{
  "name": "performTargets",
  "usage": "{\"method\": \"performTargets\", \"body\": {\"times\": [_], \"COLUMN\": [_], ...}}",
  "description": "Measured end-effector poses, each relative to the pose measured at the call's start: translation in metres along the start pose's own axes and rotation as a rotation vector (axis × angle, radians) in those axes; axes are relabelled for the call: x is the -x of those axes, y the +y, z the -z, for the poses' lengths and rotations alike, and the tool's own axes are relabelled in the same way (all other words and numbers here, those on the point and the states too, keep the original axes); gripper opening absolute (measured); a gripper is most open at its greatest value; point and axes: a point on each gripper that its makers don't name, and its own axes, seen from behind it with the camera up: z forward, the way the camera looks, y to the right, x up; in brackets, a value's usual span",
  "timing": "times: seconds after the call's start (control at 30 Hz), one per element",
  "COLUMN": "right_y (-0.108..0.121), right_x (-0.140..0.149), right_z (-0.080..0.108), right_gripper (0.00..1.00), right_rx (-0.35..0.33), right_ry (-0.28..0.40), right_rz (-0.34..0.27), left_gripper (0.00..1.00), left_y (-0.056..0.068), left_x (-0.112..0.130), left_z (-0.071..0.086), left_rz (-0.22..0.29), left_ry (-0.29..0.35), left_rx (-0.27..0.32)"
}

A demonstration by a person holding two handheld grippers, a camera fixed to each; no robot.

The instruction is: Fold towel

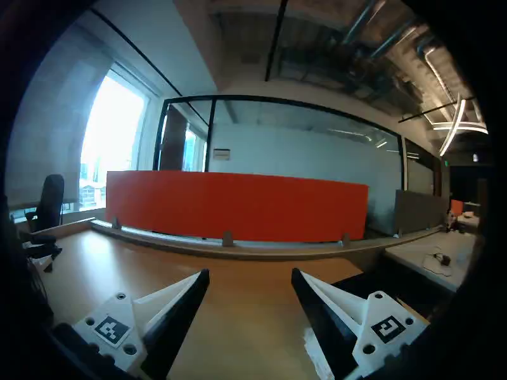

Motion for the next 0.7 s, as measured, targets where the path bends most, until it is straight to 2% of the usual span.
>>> {"method": "performTargets", "body": {"times": [0.27, 0.7], "right_y": [0.010, 0.011], "right_x": [0.004, 0.051], "right_z": [-0.003, -0.003], "right_gripper": [1.00, 1.00], "right_rx": [0.004, -0.018], "right_ry": [0.024, 0.019], "right_rz": [-0.008, -0.058], "left_gripper": [0.93, 0.93], "left_y": [0.000, 0.000], "left_x": [-0.001, -0.001], "left_z": [0.001, 0.001], "left_rz": [0.000, 0.000], "left_ry": [0.000, 0.000], "left_rx": [0.000, 0.000]}}
